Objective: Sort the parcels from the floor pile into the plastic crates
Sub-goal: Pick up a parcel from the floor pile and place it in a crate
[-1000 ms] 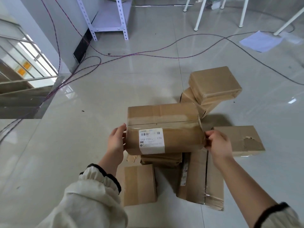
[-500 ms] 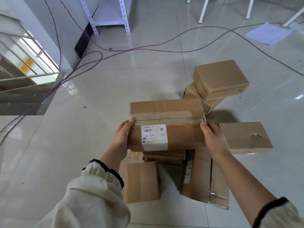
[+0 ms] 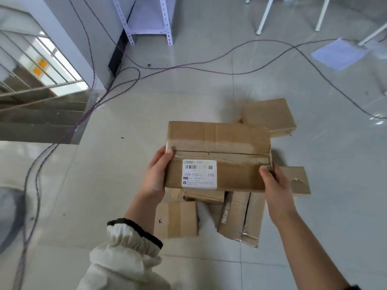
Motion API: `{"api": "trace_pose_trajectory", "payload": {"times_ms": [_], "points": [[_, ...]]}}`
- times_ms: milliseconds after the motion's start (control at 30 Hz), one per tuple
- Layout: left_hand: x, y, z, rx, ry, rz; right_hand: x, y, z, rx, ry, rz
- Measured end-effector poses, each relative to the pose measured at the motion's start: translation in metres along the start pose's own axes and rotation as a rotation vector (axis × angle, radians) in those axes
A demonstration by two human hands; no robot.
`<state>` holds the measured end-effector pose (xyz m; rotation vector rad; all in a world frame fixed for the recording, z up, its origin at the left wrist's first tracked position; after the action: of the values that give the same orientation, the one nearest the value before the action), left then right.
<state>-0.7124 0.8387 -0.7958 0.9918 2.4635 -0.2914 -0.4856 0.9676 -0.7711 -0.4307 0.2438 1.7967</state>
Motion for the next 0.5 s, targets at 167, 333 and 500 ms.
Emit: {"api": "trace_pose_trajectory", "payload": {"times_ms": [167,333,500], "points": [[-0.087,0.005,-0.135,0.034,0.024,0.022,-0.070,-0.024,0.133,0.017,0.029,0.019],[-0.207,0.009,-0.293,0.061,0.076,0.088,-0.172,-0.056,0.313,0.032,-0.069,0.035],[-0.312,0.004,-0.438,0.137,0.185,0.176,-0.266,-0.087,0.466,0.001,-0.128,0.020]]}}
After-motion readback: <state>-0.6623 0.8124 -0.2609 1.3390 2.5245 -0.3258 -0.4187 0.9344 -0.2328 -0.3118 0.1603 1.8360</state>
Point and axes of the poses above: each hand's wrist, its own x-axis towards the middle knuckle, its own y-axis out of the palm, z = x × y, the point moved 2 cm from there along x, towards the middle knuckle, and after that the axes turned 12 degrees about x, right-handed, at the moved point
